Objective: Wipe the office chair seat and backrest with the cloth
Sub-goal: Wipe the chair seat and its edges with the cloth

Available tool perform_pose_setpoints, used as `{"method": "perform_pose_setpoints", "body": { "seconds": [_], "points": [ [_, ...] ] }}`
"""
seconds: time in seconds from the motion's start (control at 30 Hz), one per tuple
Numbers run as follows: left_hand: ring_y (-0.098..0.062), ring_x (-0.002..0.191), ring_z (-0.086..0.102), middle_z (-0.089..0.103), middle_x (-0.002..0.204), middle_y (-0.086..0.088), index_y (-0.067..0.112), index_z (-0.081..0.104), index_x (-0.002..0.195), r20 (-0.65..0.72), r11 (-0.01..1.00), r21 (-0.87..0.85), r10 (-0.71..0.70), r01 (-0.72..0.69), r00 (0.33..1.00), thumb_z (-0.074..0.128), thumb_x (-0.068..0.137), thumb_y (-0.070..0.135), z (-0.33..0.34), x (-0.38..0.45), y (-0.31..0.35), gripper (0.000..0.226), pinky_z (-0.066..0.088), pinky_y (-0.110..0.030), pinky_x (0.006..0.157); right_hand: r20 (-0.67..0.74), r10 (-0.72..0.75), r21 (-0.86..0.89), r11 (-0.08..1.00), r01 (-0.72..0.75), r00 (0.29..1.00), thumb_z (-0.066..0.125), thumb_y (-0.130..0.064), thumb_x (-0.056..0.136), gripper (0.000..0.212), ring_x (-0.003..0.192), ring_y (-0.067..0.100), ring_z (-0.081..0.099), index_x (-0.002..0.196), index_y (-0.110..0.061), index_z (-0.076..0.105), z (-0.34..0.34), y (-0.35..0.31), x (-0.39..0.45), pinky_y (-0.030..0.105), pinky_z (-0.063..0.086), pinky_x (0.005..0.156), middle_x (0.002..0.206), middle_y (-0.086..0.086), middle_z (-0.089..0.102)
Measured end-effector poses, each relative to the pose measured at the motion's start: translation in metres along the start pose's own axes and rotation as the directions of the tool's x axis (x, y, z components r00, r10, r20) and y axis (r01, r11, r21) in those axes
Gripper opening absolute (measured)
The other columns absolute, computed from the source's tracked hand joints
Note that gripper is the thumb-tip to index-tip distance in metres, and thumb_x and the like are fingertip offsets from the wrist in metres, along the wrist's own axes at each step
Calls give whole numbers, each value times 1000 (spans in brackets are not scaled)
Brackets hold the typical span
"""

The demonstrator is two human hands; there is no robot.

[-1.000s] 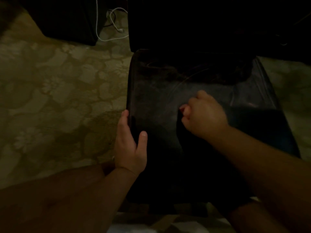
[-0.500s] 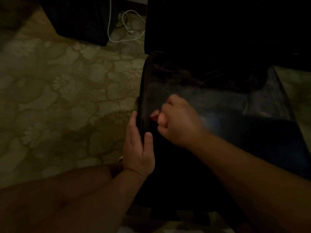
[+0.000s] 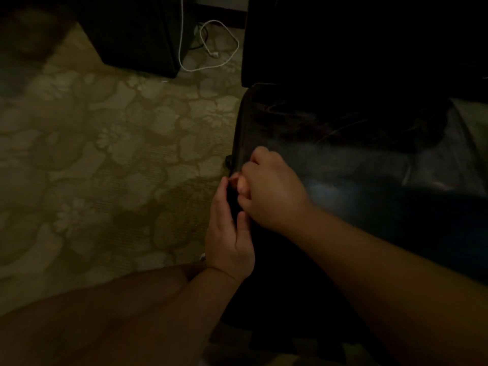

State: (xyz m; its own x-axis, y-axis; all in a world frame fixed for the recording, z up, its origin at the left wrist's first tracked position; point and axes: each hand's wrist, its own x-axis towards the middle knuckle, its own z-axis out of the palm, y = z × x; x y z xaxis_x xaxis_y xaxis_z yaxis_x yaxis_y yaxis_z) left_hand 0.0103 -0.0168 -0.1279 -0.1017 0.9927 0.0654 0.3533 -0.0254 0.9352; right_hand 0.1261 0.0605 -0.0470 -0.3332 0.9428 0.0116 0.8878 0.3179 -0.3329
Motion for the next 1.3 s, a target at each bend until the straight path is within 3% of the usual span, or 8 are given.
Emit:
{"method": "perform_pose_setpoints", "body": {
  "seconds": [0.17,0.37,0.6,0.8,0.97,1.1,1.23,1.3],
  "points": [
    [-13,148,41,37,165,1,31,19,164,9,999,43,17,-17,1000,30,101,72,-4,10,-7,77,38,-36,118,135,-71,57,996,64,988,73,-37,84,16,103,20,56,91,-25,64,-22,31,-40,37,55,84,114,-1,51],
    [-20,146,39,38,162,-5,24,25,163,87,961,276,0,-24,996,47,97,49,-12,26,-1,74,35,-41,121,131,125,63,989,-134,983,72,-34,84,25,101,21,58,106,-22,66,-45,92,-115,37,54,83,115,-2,50],
    [-40,144,44,42,160,-15,18,53,148,483,579,569,340,-584,807,60,87,30,-2,48,58,62,42,-61,111,-34,279,81,958,-276,960,68,-41,92,26,94,24,61,106,-19,68,-65,152,-184,41,55,84,110,0,53],
    [-19,152,32,37,163,0,29,45,155,616,693,449,217,-564,757,59,98,41,98,17,141,60,27,-48,126,-166,471,56,882,-468,866,68,-48,87,35,84,25,59,102,-17,69,-90,224,-231,41,56,82,107,1,48],
    [-16,156,24,33,167,1,27,35,161,651,674,479,155,-562,743,49,102,47,131,-2,116,64,14,-43,131,-152,406,-62,906,-418,901,72,-42,93,26,80,21,54,103,-18,67,-87,244,-260,32,49,76,110,1,45],
    [-19,154,30,44,161,-1,24,42,156,650,650,484,180,-586,738,50,100,43,132,-5,104,61,7,-36,127,-265,525,-96,820,-564,809,71,-36,97,26,74,27,51,97,-10,66,-94,279,-236,26,35,67,112,15,51],
    [-22,151,37,51,156,-5,21,50,150,647,625,510,174,-591,742,44,96,46,135,-8,103,60,15,-41,126,-350,657,-9,710,-704,668,55,-36,100,38,81,38,55,102,-1,68,-102,310,-179,36,52,79,112,26,57],
    [-22,149,40,53,154,-5,21,52,147,639,627,511,181,-588,747,44,95,46,136,-9,103,58,23,-46,126,-356,622,-41,735,-677,697,54,-34,100,33,73,32,46,95,-5,68,-100,303,-163,35,46,76,105,23,56]
  ]
}}
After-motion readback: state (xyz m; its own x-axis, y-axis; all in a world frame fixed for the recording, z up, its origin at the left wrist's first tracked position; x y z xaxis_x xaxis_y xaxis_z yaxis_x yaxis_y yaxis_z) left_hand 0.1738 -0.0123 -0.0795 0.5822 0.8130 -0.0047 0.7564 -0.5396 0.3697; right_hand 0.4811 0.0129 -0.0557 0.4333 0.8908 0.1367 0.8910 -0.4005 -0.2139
